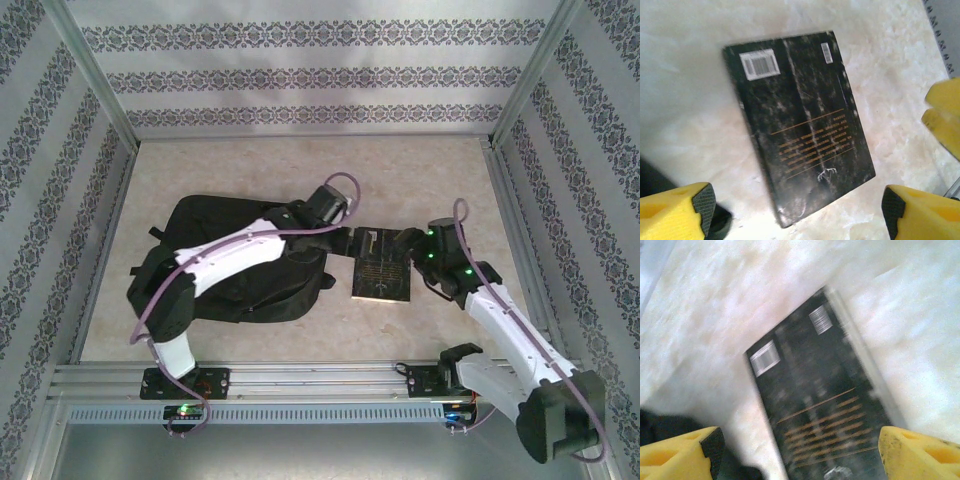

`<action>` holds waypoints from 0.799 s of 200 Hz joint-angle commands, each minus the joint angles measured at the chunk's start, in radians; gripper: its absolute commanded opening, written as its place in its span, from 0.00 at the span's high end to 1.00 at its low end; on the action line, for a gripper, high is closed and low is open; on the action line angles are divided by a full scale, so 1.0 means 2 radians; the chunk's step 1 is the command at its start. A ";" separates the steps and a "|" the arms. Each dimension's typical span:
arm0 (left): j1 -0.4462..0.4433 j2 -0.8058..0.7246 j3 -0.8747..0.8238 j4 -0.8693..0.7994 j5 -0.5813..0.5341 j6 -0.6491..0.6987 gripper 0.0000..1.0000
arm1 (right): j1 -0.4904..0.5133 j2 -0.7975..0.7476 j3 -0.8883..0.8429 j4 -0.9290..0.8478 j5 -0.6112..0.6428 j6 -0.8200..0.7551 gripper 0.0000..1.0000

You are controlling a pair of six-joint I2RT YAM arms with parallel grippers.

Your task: Pack the student bag

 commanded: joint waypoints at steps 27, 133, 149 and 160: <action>-0.028 0.101 0.060 -0.019 -0.034 -0.089 0.00 | -0.081 0.063 -0.034 0.023 -0.047 -0.071 0.19; 0.001 0.138 -0.043 0.131 0.044 -0.153 0.05 | -0.070 0.243 0.019 0.105 -0.181 -0.132 0.34; 0.004 0.139 -0.050 0.147 0.058 -0.153 0.12 | -0.060 0.259 0.021 0.105 -0.178 -0.135 0.36; 0.007 0.142 -0.054 0.158 0.067 -0.154 0.16 | -0.055 0.266 0.018 0.112 -0.186 -0.134 0.37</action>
